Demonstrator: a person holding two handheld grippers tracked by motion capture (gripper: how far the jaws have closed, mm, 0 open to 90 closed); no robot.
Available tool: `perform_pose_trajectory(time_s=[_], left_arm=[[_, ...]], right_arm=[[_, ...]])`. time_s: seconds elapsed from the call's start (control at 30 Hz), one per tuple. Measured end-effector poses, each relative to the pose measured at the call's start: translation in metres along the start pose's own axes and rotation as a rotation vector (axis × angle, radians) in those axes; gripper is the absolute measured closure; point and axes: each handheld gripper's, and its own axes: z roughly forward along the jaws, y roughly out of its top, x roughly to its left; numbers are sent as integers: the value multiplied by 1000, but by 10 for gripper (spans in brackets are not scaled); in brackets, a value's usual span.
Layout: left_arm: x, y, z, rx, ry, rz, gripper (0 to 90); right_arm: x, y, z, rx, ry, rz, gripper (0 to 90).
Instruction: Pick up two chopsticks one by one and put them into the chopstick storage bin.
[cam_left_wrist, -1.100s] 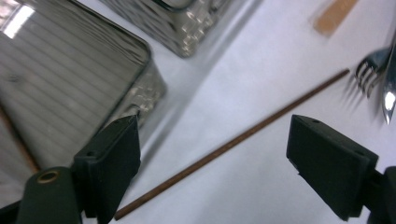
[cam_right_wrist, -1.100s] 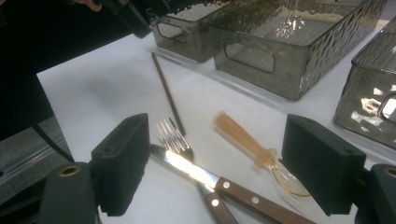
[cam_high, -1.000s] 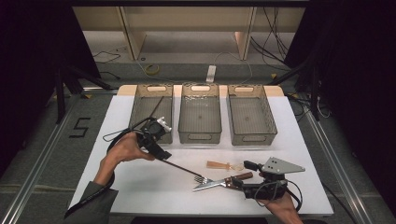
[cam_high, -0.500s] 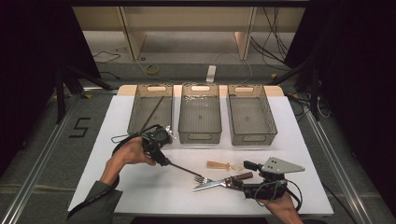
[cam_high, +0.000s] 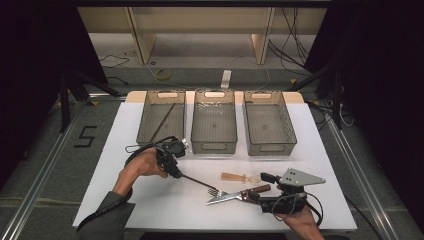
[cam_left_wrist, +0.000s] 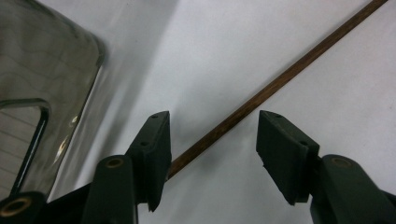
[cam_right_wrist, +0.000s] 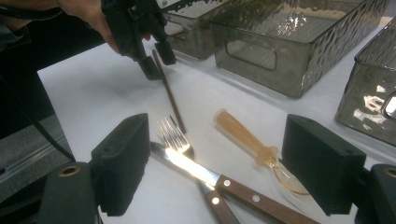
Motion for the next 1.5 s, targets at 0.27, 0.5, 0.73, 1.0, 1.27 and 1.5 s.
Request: perform_pose_trajectory(time_s=[0.27, 0.5, 0.73, 1.0, 1.27, 1.5], left_arm=[[1, 1, 4, 10, -5, 8, 514], [2, 0, 6, 28, -23, 18, 562], [1, -1, 7, 40, -39, 16, 576], [-3, -2, 7, 66, -37, 44, 612], [-5, -7, 6, 75, -48, 61, 657], [-8, -7, 5, 103, -32, 84, 694]], right_arm=[[0, 0, 0, 1, 0, 0, 244], [0, 0, 0, 3, 1, -2, 244], [0, 0, 0, 3, 2, -2, 244], [0, 0, 0, 4, 0, 1, 244], [-1, 0, -1, 3, -2, -2, 244], [-1, 0, -1, 4, -4, -5, 244]])
